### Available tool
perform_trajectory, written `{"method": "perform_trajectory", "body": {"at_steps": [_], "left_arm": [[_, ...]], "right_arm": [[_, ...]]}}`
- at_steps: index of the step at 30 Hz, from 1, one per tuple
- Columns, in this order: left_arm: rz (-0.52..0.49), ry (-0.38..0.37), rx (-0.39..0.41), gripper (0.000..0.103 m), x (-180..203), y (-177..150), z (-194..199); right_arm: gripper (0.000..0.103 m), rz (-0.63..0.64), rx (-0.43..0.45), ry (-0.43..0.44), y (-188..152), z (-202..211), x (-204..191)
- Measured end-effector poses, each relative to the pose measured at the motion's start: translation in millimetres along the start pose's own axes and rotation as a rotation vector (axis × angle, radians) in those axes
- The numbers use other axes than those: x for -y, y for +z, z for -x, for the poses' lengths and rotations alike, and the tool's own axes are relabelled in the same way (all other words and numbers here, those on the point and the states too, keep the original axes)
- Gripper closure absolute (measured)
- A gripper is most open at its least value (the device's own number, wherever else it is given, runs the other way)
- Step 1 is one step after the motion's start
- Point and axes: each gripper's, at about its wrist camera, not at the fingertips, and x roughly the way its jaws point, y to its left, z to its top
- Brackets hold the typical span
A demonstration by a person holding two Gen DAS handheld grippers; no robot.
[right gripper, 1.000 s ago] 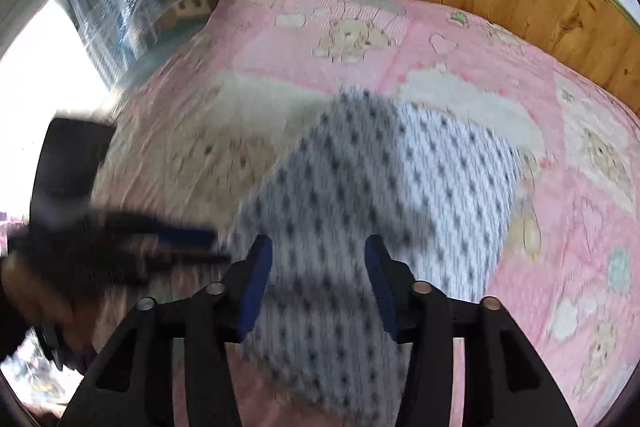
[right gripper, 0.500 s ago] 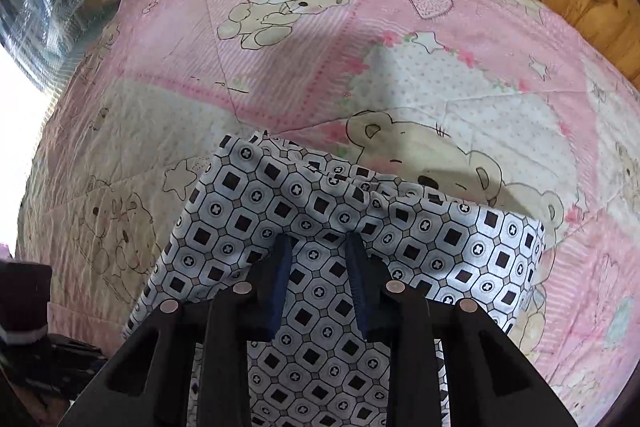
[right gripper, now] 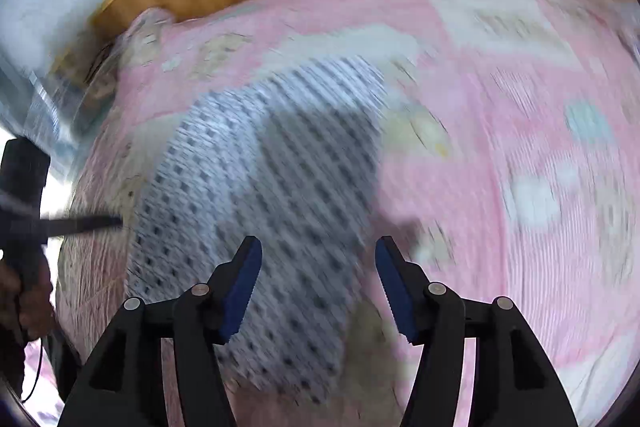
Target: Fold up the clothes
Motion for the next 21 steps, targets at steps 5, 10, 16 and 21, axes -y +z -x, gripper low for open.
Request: {"method": "perform_trajectory", "body": {"at_steps": [5,10,16,21], "left_arm": [[-0.016,0.041,0.008,0.053,11,65,-59],[-0.038,0.102,0.04,0.054,25,92,-103],[0.106,0.019,0.182,0.091,43,72,-54],[0.282,-0.007,0.319,0.09,80,38,-10]], "right_arm": [[0.043,-0.03,-0.072,0.068,-31,-27,20],[0.084,0.079,-0.06,0.061,-51,-21,4],[0.096,0.278,-0.03,0.071,-10,71,17],[0.097,0.502,-0.07,0.066,91,144,60]]}}
